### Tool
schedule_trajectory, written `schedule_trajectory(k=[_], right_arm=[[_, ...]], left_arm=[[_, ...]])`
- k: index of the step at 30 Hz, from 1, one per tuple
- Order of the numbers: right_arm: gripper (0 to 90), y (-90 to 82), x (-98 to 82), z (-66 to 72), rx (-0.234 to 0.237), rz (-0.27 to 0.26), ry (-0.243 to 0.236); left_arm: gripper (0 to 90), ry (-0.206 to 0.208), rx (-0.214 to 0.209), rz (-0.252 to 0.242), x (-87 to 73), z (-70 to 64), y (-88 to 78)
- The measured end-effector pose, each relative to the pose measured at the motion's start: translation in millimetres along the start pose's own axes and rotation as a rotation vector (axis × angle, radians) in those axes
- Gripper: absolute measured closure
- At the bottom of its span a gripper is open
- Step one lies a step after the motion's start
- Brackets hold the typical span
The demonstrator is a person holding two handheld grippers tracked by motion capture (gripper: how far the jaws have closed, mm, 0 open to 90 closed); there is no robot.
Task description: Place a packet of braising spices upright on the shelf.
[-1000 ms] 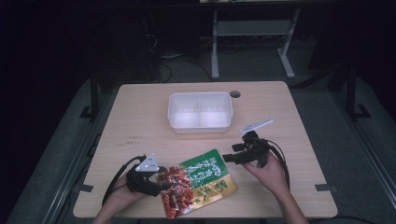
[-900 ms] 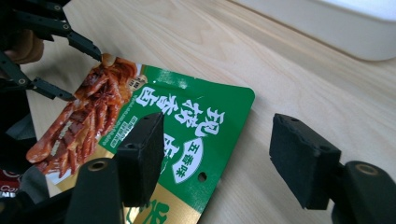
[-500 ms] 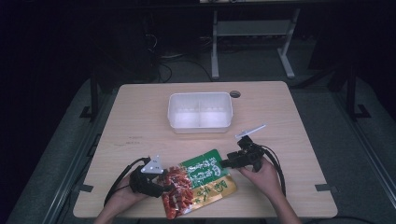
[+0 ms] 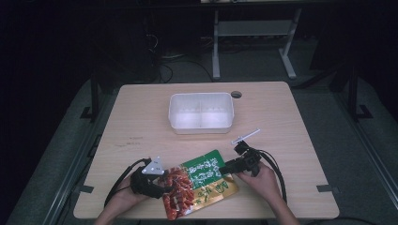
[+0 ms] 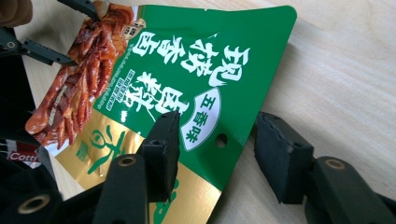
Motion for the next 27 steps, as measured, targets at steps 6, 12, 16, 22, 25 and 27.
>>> schedule_trajectory(k=[6,12,16,22,25,27], right_arm=[[53.9,3.3,-3.2,-0.4,0.037,0.007,0.013],[61.6,-0.3,-0.7,8.3,0.117,-0.035,0.007],[66.7,2.9,-1.0,10.2,0.128,-0.026,0.003],[73.0,10.8,-0.9,11.7,0.124,-0.008,0.003],[77.9,16.0,-0.7,13.3,0.114,0.016,-0.004],[81.5,17.2,-0.1,13.5,0.108,0.020,-0.007]], left_arm=[[39.1,0.003,0.005,0.001,0.2,-0.7,0.2],[39.1,0.003,0.007,0.000,0.4,-0.8,0.8],[39.0,0.006,0.010,0.001,1.0,-0.9,1.2],[38.9,0.007,0.012,0.001,1.4,-1.3,1.7],[38.9,0.009,0.015,0.000,1.5,-1.7,1.6],[38.9,0.012,0.020,-0.001,1.6,-2.0,1.5]])
Point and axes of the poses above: each handheld gripper's, and its own axes: y roughly forward along the jaws, x roughly out of its top, z roughly to its left, the point moved 5 cm from there along y, roughly forward along the jaws
